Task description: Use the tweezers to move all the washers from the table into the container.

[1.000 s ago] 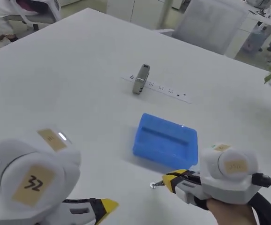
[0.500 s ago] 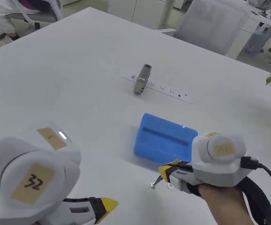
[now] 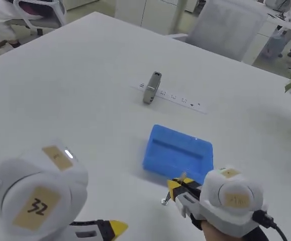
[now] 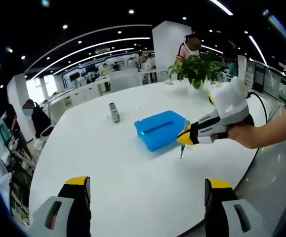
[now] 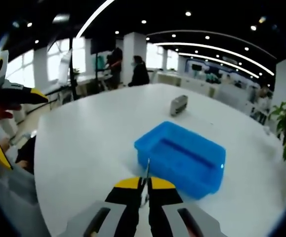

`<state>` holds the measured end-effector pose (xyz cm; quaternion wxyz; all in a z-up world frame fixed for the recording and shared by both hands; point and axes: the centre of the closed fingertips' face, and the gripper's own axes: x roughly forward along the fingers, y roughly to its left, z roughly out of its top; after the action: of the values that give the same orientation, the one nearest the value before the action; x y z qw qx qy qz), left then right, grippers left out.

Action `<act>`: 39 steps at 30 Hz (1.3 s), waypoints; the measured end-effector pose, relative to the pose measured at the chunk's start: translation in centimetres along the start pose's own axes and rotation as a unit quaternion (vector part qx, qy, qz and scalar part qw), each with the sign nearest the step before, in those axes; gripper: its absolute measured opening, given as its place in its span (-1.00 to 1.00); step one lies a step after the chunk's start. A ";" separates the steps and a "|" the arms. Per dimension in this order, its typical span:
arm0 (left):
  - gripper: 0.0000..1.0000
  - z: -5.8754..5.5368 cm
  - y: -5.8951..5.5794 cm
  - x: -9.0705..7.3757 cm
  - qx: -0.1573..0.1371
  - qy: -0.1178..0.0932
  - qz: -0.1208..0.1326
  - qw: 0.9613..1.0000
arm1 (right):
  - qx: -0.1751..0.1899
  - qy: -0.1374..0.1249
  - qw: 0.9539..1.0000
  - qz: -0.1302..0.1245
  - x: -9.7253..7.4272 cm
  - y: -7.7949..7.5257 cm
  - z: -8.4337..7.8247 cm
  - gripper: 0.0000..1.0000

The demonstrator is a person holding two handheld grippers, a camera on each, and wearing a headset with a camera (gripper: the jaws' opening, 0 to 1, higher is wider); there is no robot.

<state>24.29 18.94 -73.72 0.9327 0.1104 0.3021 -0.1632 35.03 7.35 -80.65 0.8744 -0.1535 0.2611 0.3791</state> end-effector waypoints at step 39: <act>0.97 0.1 0.0 -0.1 0.006 0.000 -0.002 1.000 | 0.061 -0.003 0.996 0.072 -3.5 -1.8 4.7 -1.00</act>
<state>24.27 18.96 -73.52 0.9318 0.1151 0.3010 -0.1673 35.95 6.33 -74.71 0.8532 -0.0796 0.2914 0.4253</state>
